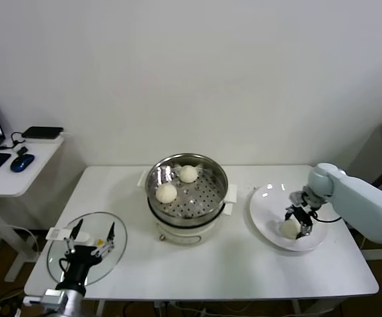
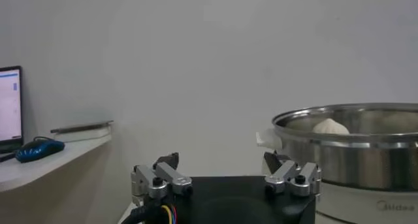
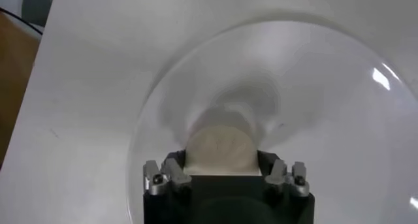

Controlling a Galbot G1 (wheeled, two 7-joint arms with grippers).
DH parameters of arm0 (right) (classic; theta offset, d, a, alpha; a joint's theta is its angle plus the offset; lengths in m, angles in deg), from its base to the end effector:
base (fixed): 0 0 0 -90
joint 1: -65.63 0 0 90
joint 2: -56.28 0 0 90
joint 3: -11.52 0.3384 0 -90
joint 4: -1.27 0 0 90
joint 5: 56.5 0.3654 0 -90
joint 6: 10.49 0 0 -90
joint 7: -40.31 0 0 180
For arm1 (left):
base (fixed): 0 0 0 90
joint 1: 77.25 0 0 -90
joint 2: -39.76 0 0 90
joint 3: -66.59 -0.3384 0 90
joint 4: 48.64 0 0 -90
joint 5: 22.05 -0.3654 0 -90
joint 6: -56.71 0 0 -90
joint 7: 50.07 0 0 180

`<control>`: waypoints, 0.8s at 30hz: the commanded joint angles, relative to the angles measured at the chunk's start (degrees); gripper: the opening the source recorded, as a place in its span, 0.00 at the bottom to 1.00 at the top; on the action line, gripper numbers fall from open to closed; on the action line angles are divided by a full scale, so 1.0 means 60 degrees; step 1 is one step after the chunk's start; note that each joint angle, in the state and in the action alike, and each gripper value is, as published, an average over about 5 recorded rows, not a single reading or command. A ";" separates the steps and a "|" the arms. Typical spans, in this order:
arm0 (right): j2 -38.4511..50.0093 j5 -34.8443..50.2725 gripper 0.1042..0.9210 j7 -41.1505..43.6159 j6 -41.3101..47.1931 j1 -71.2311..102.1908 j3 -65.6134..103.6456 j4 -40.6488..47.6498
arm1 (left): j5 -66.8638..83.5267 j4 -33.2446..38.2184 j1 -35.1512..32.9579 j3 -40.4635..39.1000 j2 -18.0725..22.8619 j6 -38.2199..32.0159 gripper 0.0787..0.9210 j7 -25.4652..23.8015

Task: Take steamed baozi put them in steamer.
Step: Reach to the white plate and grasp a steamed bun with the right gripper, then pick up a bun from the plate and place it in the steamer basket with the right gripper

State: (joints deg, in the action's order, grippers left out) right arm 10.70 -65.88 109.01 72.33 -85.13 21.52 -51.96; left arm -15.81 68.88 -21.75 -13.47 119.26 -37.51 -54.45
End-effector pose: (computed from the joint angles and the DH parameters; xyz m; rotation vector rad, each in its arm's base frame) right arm 0.5481 -0.1841 -0.2486 1.4495 -1.1199 1.3749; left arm 0.1744 0.0859 -0.3098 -0.0338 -3.1003 -0.2142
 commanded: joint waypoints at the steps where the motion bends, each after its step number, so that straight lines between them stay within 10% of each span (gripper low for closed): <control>1: 0.0056 0.0045 0.73 0.0027 -0.0024 -0.0071 -0.0006 -0.0120 | 0.0016 0.0007 -0.0015 0.0024 0.0002 -0.0011 0.88 0.0004; 24: 0.0832 -0.0027 0.72 0.0673 -0.2179 -0.5493 -0.2657 -0.5884 | -0.0062 0.0105 -0.0011 0.0023 0.0051 0.0034 0.88 0.0016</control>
State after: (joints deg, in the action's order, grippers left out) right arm 15.64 -65.20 112.26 65.73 -103.12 11.29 -72.55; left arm -15.97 69.21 -21.79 -13.36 119.45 -37.44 -54.35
